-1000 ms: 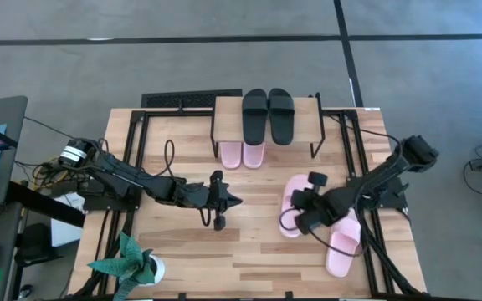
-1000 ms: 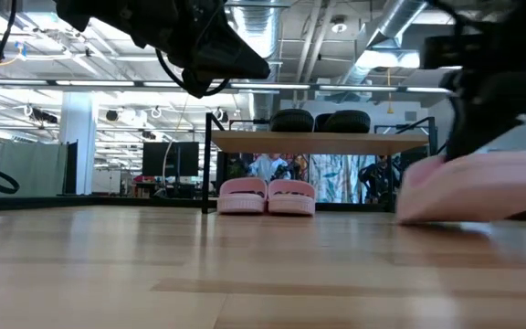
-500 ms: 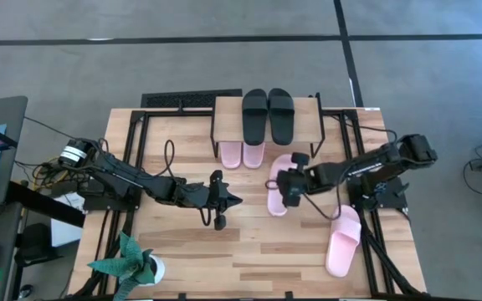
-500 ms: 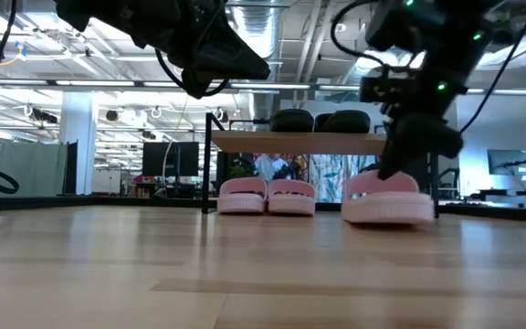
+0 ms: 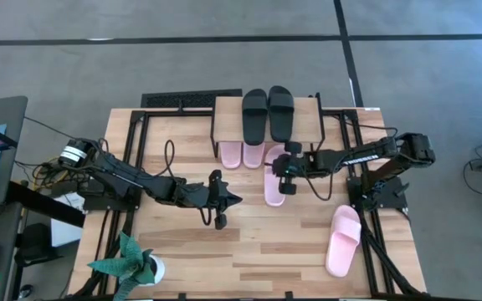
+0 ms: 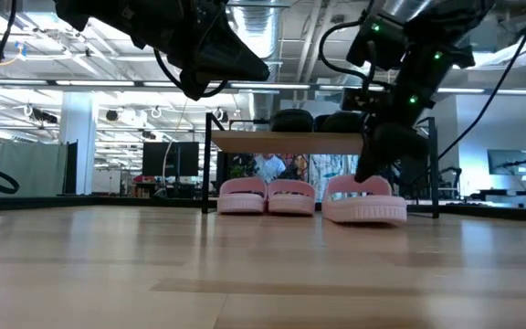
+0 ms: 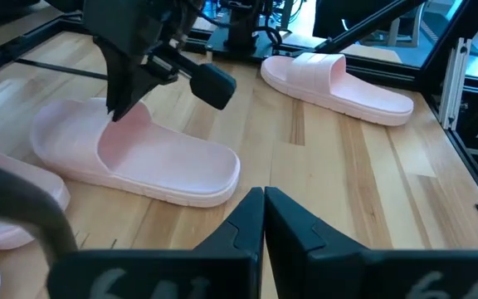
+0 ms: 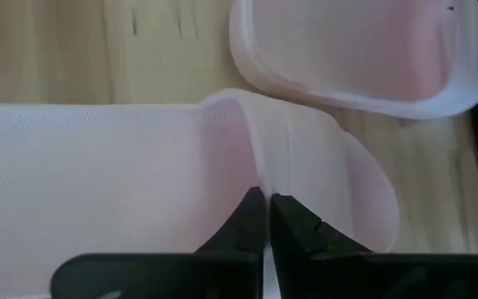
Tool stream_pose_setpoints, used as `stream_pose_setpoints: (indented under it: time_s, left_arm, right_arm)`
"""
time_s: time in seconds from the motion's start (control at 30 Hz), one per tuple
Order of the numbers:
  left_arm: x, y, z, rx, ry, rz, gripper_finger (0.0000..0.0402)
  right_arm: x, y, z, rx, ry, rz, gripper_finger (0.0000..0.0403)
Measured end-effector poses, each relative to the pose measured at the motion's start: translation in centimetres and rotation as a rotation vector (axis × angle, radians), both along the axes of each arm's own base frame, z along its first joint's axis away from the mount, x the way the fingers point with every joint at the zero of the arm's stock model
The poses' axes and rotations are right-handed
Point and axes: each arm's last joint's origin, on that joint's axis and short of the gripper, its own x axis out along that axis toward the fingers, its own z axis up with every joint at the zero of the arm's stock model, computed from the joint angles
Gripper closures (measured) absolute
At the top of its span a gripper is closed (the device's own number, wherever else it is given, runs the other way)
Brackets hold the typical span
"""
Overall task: Pick and place slides into the shelf
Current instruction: Put the pink slipper under the shelf
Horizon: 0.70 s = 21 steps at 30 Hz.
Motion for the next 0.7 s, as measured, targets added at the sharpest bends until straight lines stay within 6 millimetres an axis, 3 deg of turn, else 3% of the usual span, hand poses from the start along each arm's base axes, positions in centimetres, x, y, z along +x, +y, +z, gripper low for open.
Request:
stream_pose_setpoints:
  time_s: [0.3, 0.7]
  left_arm:
    - [0.00, 0.05, 0.00, -0.011, -0.003, 0.020, 0.0401]
    - [0.00, 0.04, 0.01, -0.030, -0.005, 0.027, 0.0401]
  right_arm:
    - [0.46, -0.03, 0.19, 0.026, -0.045, 0.048, 0.0399]
    - [0.22, 0.11, 0.01, 0.087, -0.036, 0.012, 0.0325]
